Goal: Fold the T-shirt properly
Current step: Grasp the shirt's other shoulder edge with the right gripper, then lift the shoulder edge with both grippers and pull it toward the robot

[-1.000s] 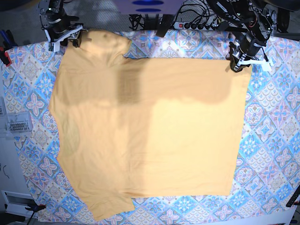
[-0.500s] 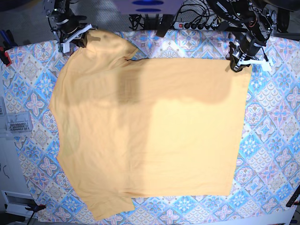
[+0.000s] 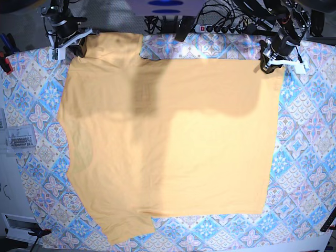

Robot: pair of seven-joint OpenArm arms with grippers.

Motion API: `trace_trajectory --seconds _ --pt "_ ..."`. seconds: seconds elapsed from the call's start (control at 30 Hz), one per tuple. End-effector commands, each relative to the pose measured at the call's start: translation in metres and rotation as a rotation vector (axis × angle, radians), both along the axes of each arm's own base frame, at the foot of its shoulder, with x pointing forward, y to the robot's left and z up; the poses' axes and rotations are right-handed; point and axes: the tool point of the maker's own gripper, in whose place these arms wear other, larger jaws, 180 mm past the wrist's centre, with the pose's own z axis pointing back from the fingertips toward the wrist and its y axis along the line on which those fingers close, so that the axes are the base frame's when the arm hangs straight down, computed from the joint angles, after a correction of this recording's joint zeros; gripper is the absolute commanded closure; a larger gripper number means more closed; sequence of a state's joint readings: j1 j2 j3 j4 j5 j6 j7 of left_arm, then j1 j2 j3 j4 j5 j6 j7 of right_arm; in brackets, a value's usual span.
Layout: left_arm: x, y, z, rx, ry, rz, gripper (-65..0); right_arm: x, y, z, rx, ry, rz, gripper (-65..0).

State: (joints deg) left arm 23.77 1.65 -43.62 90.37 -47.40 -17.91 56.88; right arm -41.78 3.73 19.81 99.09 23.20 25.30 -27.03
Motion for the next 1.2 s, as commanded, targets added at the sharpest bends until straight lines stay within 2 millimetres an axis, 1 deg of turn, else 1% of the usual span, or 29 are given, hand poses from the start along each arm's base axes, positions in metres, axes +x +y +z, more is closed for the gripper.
trace_trajectory --seconds 0.0,0.17,0.27,0.5,0.57,0.8,0.87,1.0,1.13,1.17 --pt "-0.001 0.003 0.006 0.013 -0.014 -0.012 0.0 0.001 -0.004 0.008 -0.006 -0.029 -0.001 -0.2" --pt "-0.018 0.01 0.003 0.032 0.024 -0.022 0.0 -0.008 -0.02 0.01 -0.036 -0.015 -0.031 -0.2" --pt "-0.025 0.012 0.002 0.036 0.041 -0.026 0.0 -0.019 -0.026 0.01 -0.049 0.006 -0.043 -0.2" --pt "-0.04 0.008 0.001 0.046 0.049 -0.078 0.0 -0.037 -0.025 0.012 -0.051 0.005 -0.046 -0.2" --pt "-0.049 0.008 -0.001 0.046 0.069 -0.079 0.0 -0.042 -0.028 0.015 -0.058 -0.007 -0.054 -0.2" --pt "-0.067 0.009 -0.004 0.046 0.107 -0.08 0.0 -0.055 -0.03 0.017 -0.065 -0.002 -0.06 -0.2" --pt "-0.075 0.009 -0.005 0.045 0.125 -0.08 0.0 -0.057 -0.03 0.018 -0.065 -0.003 -0.059 -0.2" --pt "-0.081 0.007 -0.004 0.05 0.123 -0.108 0.0 -0.059 -0.022 0.023 -0.036 -0.035 -0.022 -0.2" --pt "-0.085 0.02 0.001 0.077 0.114 -0.083 0.0 -0.058 -0.022 0.024 -0.037 -0.039 -0.022 -0.2" --pt "-0.085 0.022 0.002 0.08 0.112 -0.077 0.0 -0.055 -0.022 0.027 -0.039 -0.052 -0.019 -0.2"
